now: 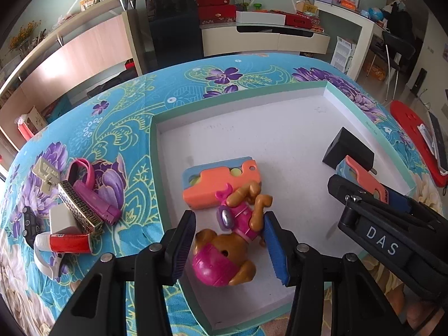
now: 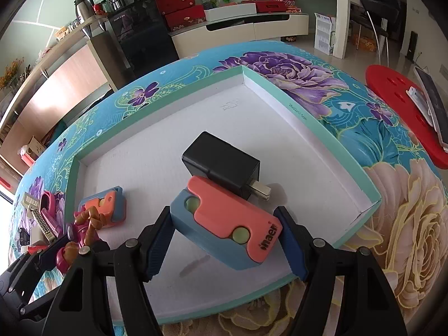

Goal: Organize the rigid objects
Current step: 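Carry the doll and pink-grey toy knife into the box lid with both tools, then release the doll with the left tool while the right tool releases the toy knife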

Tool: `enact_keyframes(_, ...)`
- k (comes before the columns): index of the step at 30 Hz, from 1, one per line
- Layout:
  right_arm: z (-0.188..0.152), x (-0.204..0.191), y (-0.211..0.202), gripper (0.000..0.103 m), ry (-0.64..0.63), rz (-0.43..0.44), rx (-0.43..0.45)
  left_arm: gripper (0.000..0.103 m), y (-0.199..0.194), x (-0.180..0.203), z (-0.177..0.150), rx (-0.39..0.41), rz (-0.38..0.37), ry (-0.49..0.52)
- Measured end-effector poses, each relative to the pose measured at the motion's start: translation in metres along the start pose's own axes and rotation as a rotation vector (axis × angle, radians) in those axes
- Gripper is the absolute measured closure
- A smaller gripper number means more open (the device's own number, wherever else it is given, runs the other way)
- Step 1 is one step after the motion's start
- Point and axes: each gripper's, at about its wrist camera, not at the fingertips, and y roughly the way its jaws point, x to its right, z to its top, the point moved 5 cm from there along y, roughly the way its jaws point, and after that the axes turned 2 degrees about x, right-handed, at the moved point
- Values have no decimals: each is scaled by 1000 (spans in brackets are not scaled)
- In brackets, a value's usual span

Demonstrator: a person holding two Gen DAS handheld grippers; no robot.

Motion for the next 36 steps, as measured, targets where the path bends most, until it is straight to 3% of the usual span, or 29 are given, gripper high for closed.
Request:
enact_keyframes(4, 0, 0, -1, 30, 15, 10, -1, 35, -1, -3, -1, 0, -14, -28)
enact_keyframes(15, 8, -16, -16, 26, -13, 59, 66, 31, -19, -19, 4, 48, -12, -75)
enact_keyframes(25, 5, -19, -13, 26, -22, 48, 51, 30, -25, -71, -2, 59, 62, -212)
enact_keyframes(26, 5, -20, -12, 26, -27, 48, 49, 28, -25, -76, -3, 60, 70, -225)
enact_keyframes(28, 4, -24, -12, 25, -38, 48, 46, 10, -27, -84, -4, 61, 86, -247)
enact_keyframes(33, 2, -32, -10, 20, -70, 41, 39, 7, -30, -97, -7, 65, 112, -282)
enact_keyframes(36, 3, -33, -10, 17, -70, 41, 46, 0, -30, -102, -8, 69, 129, -292)
